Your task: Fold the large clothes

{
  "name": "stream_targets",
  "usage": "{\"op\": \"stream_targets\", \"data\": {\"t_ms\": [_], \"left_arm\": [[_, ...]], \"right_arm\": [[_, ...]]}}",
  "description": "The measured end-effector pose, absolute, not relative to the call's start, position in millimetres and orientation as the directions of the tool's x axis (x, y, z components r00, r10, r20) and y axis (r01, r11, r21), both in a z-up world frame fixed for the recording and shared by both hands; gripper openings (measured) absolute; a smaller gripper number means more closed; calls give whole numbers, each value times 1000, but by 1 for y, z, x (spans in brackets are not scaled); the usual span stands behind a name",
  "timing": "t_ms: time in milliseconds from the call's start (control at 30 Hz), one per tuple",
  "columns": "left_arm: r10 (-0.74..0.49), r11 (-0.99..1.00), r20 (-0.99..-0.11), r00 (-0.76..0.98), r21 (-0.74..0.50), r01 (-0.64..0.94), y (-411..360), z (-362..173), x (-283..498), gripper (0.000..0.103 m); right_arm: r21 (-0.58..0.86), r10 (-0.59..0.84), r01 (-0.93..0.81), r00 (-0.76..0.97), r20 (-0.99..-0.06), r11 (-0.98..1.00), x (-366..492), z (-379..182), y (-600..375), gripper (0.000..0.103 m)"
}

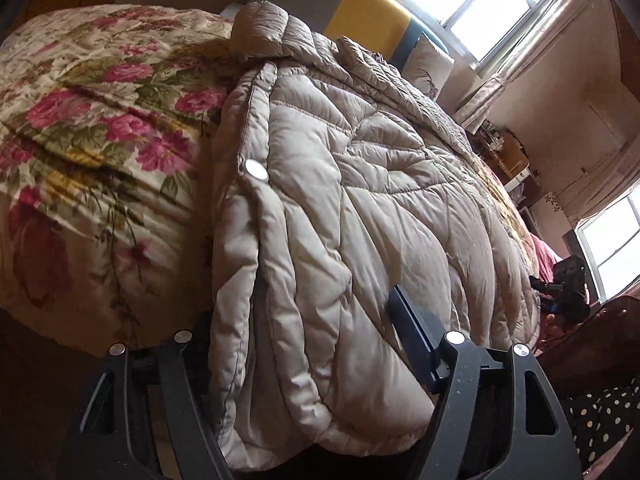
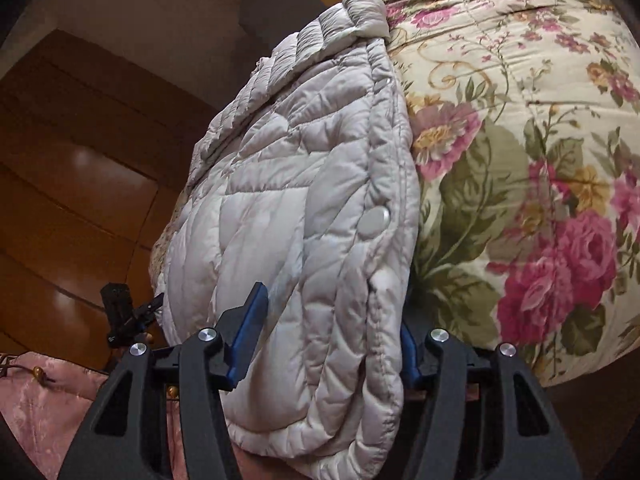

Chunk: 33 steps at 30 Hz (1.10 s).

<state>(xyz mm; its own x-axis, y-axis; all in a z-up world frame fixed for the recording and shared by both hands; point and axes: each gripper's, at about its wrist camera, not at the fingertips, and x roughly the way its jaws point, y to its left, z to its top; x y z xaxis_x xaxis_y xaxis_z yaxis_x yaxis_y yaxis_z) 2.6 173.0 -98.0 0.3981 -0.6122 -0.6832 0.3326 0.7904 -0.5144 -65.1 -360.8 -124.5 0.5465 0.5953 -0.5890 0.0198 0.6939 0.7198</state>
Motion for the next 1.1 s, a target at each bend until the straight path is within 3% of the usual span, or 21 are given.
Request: {"op": "stream_targets", "data": {"t_ms": [133, 167, 200, 267, 367, 700, 1100], "left_arm": [[-690, 723, -659, 299, -614, 315, 172, -112, -5, 70], [-703, 710, -659, 268, -627, 321, 167, -116, -7, 65], [-699, 712, -670, 252, -616, 337, 160, -118, -10, 59], [-701, 707, -667, 251, -605, 367, 152, -113, -12, 30], [-743, 665, -612, 273, -623, 413, 148, -93, -15, 19], [-855, 499, -306, 419, -704, 505, 165, -2, -37, 16], [-912, 290, -56, 406, -787, 544, 200, 48, -83, 16]], "right_arm": [[737, 647, -10, 487, -587, 676, -70, -133, -348, 57], [736, 648, -15, 487, -585, 676, -70, -134, -345, 55], [742, 655, -21, 487, -578, 670, -70, -134, -342, 44], [746, 668, -37, 476, -571, 664, -67, -133, -336, 33], [766, 694, -92, 502, -517, 637, -67, -119, -333, 26], [833, 747, -301, 638, -187, 464, -74, -45, -349, 22], [784, 836, -573, 532, 135, 238, -108, 0, -357, 22]]}}
